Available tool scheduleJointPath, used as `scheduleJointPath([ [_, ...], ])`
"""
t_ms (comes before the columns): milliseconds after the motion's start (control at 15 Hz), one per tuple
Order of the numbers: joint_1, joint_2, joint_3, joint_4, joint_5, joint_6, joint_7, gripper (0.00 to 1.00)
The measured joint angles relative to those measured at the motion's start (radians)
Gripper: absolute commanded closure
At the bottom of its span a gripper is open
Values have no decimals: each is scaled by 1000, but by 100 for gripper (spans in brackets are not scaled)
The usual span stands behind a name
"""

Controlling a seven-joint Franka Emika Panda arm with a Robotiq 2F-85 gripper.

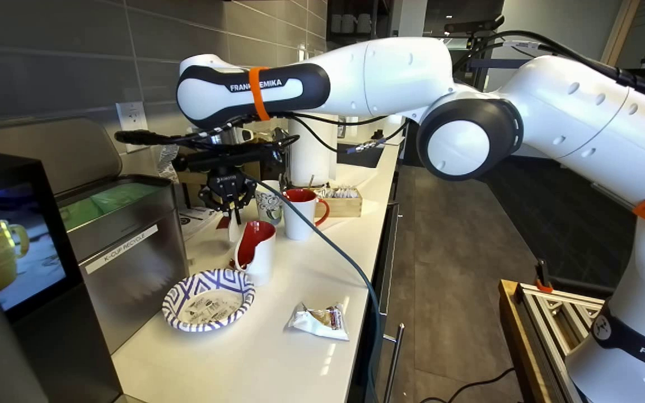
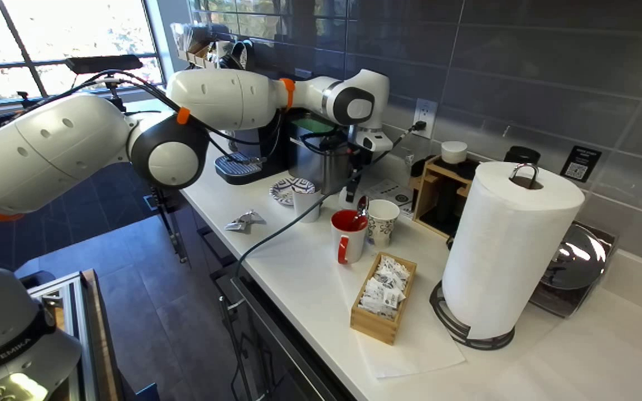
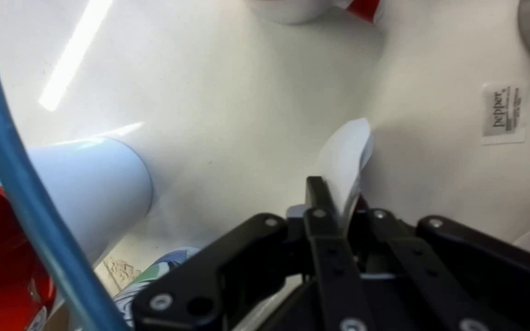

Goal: Pick up the broken piece of the mug from the back of the counter and put it in the broken mug.

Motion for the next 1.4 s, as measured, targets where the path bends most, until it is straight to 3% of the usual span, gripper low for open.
scheduleJointPath([
  [667,-68,-59,130,2,111,-10,-186,97],
  [1400,-166,-129,244,2,119,-298,-666,97],
])
